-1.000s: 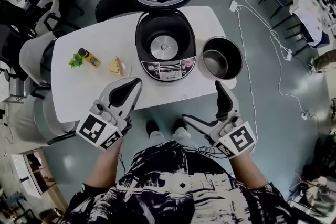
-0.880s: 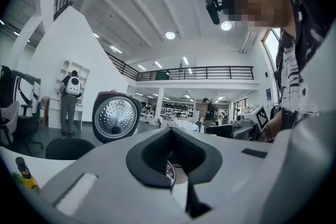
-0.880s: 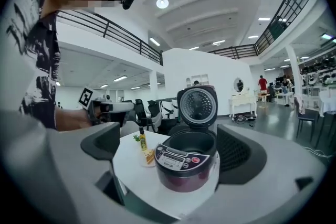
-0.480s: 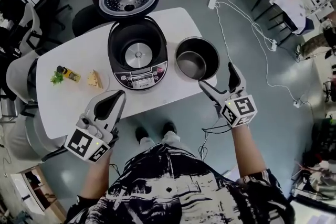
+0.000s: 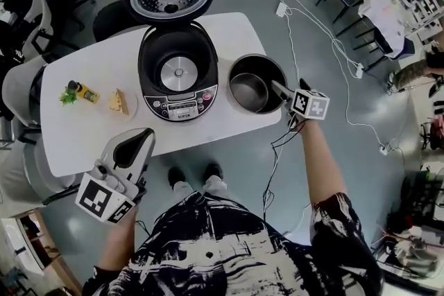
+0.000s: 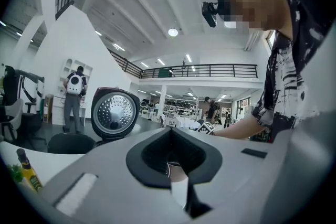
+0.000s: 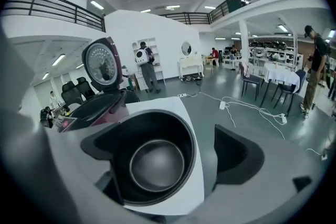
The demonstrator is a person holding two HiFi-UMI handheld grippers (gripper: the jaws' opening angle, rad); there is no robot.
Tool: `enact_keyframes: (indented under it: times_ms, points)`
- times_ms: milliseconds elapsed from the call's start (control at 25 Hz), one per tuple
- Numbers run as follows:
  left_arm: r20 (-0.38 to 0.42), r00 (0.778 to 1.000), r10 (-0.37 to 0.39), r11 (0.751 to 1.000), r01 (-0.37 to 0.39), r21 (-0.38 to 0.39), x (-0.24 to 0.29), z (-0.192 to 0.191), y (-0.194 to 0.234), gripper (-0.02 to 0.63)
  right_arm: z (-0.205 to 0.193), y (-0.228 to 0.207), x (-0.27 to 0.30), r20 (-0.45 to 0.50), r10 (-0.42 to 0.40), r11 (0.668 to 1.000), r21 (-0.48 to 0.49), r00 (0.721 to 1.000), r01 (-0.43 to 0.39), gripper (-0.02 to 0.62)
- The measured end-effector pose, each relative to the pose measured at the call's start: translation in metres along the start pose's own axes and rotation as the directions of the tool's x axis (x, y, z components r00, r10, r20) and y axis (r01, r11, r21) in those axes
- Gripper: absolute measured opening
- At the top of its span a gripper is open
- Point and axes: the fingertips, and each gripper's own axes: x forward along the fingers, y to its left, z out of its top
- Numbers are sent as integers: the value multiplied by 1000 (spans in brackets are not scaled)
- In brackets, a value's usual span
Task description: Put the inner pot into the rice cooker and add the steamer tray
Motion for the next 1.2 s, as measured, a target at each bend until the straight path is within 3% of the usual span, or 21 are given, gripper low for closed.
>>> enact_keyframes:
  times_ms: [360, 560, 920, 960, 1000, 1080, 1200]
  points:
    - [-14, 997, 79, 997, -79, -20, -12, -9, 21, 5, -40, -29, 68, -234, -16, 998, 50, 972, 29, 532]
    - [-18, 994, 112, 993, -112, -34, -13, -13, 31, 5, -64, -42, 85, -398, -16, 996, 76, 917, 50, 532]
    - [-21, 992, 128, 990, -129, -47, -7, -15, 40, 5, -95, -43, 96, -592, 22, 994, 102, 805, 48, 525]
    - [-21, 991, 128, 990, -129, -49, -6, -15, 41, 5, -99, -45, 95, -619, 9, 995, 87, 785, 57, 476]
    - [-22, 992, 128, 990, -129, -50, -5, -16, 41, 5, -104, -49, 93, -648, -18, 996, 59, 761, 73, 366]
    - [-21, 992, 126, 991, -127, -50, -3, -16, 41, 5, -112, -57, 89, -697, -80, 994, -7, 713, 105, 31]
    - [-20, 992, 123, 991, -124, -47, -1, -14, 41, 5, -115, -60, 88, -730, -116, 991, -36, 674, 131, 12]
